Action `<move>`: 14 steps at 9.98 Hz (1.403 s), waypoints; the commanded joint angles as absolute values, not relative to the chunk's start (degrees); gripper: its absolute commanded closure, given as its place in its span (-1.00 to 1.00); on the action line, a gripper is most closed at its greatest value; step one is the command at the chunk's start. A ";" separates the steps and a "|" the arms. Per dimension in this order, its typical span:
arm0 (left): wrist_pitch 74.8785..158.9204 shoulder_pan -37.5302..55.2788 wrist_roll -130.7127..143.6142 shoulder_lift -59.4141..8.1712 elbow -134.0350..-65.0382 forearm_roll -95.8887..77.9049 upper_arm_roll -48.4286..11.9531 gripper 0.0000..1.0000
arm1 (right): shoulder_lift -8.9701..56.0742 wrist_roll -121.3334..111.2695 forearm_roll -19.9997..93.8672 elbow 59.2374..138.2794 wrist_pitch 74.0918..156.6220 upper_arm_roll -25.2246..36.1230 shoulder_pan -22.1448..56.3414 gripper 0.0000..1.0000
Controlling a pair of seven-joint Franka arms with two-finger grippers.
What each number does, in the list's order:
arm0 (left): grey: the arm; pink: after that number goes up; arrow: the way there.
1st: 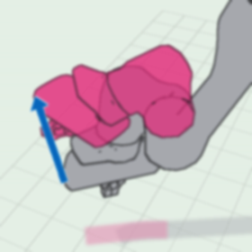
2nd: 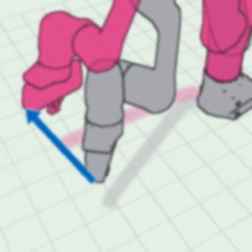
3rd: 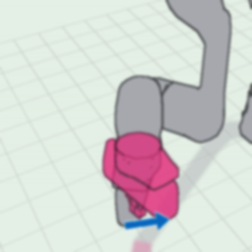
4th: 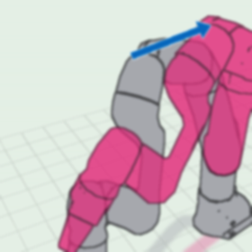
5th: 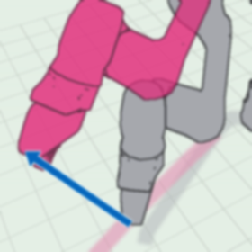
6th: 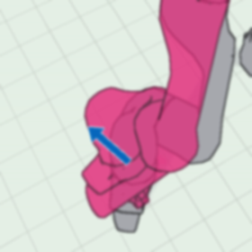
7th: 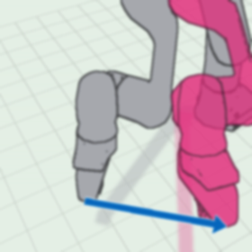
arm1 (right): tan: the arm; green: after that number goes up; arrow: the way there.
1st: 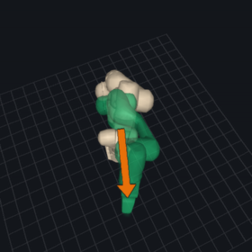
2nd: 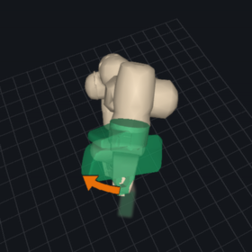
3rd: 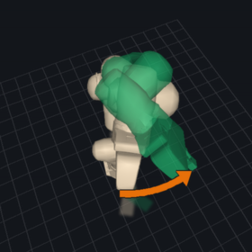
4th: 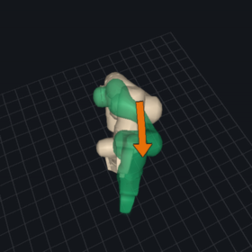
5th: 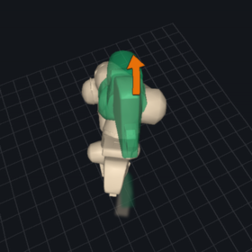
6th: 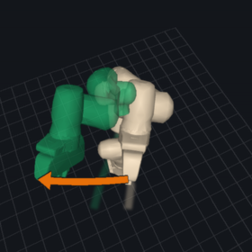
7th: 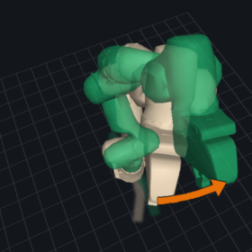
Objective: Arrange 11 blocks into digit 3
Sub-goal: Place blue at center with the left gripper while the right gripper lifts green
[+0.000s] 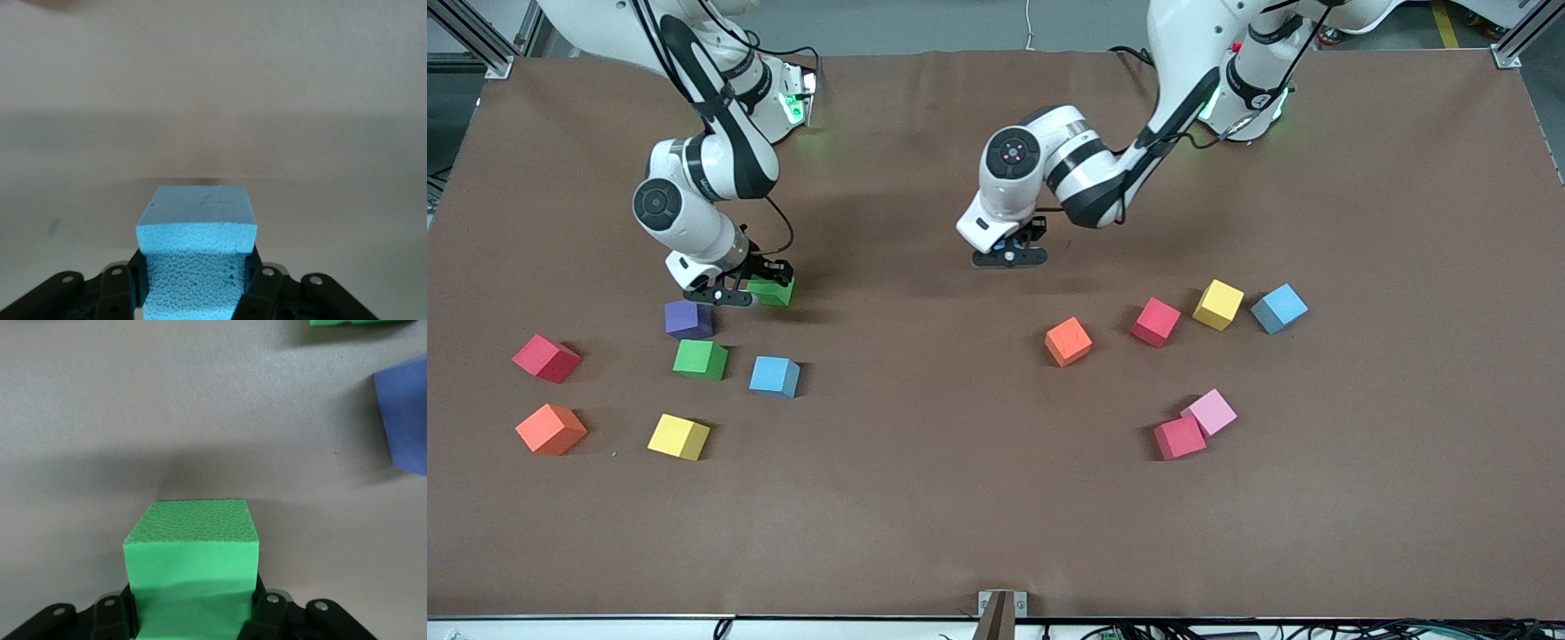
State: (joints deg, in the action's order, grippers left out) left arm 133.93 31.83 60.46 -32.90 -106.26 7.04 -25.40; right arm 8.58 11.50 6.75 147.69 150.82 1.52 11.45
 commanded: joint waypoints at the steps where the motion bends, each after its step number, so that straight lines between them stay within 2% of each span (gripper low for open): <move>1: 136.22 34.18 66.77 -35.59 -105.29 12.37 -25.22 0.47 | 3.27 21.54 6.94 145.30 145.31 1.06 11.16 0.99; 3: 137.28 35.85 70.65 -37.17 -105.47 16.24 -25.22 0.47 | 0.71 39.82 6.94 139.69 136.36 0.79 14.74 0.99; 6: 137.55 36.47 71.37 -37.79 -106.00 18.98 -25.31 0.44 | -1.58 66.53 6.94 139.05 136.58 0.70 20.28 1.00; 7: 137.64 36.47 71.28 -38.32 -105.91 19.25 -25.31 0.37 | -1.67 73.32 7.03 138.69 136.58 0.79 22.13 1.00; 8: 137.64 36.47 71.28 -38.23 -105.82 19.16 -25.31 -0.46 | -1.58 79.30 7.03 138.43 136.58 0.79 23.45 1.00; 9: 137.55 36.39 71.54 -37.62 -105.73 19.07 -25.40 -0.99 | -1.50 83.89 7.12 138.34 136.67 0.79 24.16 1.00; 12: 135.45 34.64 74.36 -30.09 -105.29 18.46 -25.49 -1.00 | -1.32 99.54 7.65 137.73 138.07 0.79 28.20 1.00; 14: 131.59 28.43 73.75 -24.90 -104.94 18.46 -25.49 -1.00 | -1.14 107.97 7.65 136.94 138.42 0.79 31.27 1.00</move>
